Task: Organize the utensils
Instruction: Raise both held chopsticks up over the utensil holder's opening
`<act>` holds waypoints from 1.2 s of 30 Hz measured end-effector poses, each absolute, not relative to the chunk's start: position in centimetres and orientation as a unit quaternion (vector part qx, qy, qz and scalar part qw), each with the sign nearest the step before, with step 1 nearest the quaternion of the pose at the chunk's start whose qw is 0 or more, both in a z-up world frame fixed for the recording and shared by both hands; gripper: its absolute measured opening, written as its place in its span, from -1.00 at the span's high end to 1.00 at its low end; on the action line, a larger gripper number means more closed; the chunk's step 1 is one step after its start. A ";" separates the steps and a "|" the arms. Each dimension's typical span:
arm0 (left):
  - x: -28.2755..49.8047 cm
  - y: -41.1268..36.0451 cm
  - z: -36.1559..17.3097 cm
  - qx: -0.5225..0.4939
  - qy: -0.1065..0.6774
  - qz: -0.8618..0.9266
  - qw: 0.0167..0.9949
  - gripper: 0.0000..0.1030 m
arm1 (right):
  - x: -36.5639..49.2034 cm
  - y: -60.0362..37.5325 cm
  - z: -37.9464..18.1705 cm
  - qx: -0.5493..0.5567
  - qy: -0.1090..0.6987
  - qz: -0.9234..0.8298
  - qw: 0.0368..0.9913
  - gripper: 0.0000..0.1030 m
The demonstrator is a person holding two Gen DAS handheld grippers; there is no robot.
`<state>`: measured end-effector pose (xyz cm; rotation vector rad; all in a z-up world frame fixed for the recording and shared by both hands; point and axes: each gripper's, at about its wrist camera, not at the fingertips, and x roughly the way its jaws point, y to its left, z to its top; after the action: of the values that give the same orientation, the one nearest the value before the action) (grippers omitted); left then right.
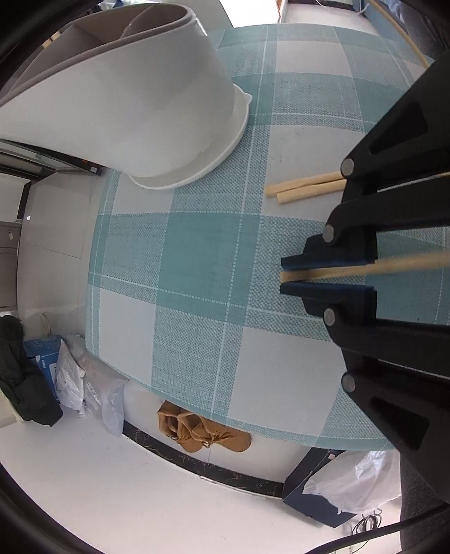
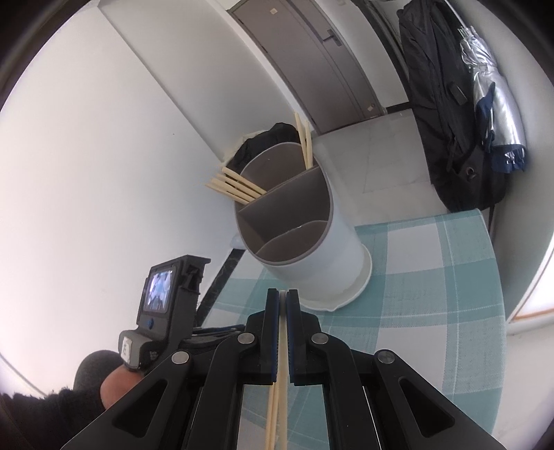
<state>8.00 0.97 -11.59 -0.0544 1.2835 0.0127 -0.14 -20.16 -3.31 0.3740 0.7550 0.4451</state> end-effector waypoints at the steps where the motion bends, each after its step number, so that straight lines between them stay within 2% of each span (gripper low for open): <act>1: 8.0 1.0 -11.5 -0.032 0.600 0.007 0.799 0.95 | -0.2 -20.1 -3.3 0.176 0.363 0.213 0.890 0.93; 7: 7.1 1.2 -9.3 -0.066 0.562 -0.011 0.824 0.95 | -1.3 -19.7 -2.4 0.150 0.339 0.212 0.904 0.93; 18: 1.6 1.1 -1.0 -0.105 0.397 -0.113 0.905 0.95 | -3.7 -17.0 -1.0 0.093 0.294 0.200 0.930 0.94; 27: 0.1 1.2 1.2 -0.078 0.366 -0.146 0.916 0.95 | -6.4 -15.1 0.5 0.057 0.238 0.176 0.953 0.94; 36: -0.6 1.2 2.1 -0.061 0.367 -0.177 0.911 0.95 | -6.4 -14.9 0.7 0.068 0.237 0.167 0.955 0.94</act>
<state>-0.60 1.25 2.09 -0.1250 0.7558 -0.3642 -6.41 -14.88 0.74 0.1384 0.4815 0.3385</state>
